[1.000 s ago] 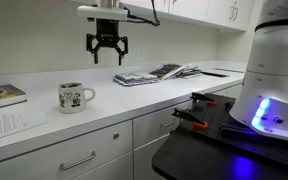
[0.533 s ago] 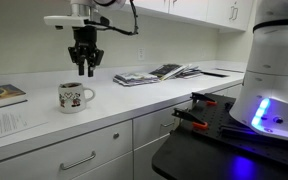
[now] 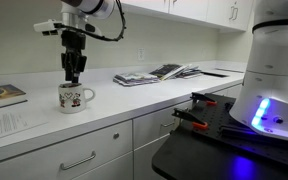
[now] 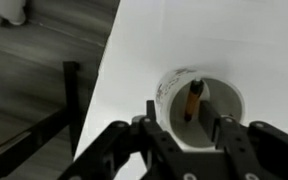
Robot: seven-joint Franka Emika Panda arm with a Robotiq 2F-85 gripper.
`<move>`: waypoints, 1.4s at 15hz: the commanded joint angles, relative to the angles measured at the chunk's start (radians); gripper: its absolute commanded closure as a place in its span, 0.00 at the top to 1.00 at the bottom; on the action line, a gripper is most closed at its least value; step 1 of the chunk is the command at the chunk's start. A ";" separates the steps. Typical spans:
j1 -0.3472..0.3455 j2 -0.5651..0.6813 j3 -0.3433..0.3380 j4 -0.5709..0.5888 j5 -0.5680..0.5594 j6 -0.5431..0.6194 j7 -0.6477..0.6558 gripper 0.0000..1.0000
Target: Remove the marker from the mug cup and place it on the counter
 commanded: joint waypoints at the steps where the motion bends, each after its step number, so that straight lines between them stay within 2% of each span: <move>1: 0.012 0.030 -0.018 0.046 0.051 -0.007 0.005 0.48; 2: 0.010 0.035 -0.019 0.052 0.055 -0.010 -0.001 0.47; 3: 0.009 0.041 -0.020 0.058 0.055 -0.010 -0.012 0.39; 4: 0.007 0.047 -0.020 0.064 0.055 -0.007 -0.022 0.39; 5: 0.006 0.056 -0.019 0.072 0.057 -0.008 -0.028 0.35; 6: 0.008 0.067 -0.022 0.084 0.054 -0.012 -0.025 0.41; 11: 0.008 0.122 -0.029 0.132 0.053 -0.023 -0.031 0.46; 18: -0.020 0.197 0.002 0.192 0.138 -0.038 -0.093 0.36; 19: -0.021 0.203 -0.001 0.196 0.153 -0.036 -0.097 0.32; 20: -0.022 0.206 -0.004 0.199 0.163 -0.032 -0.106 0.12; 21: -0.018 0.205 -0.009 0.196 0.167 -0.022 -0.106 0.05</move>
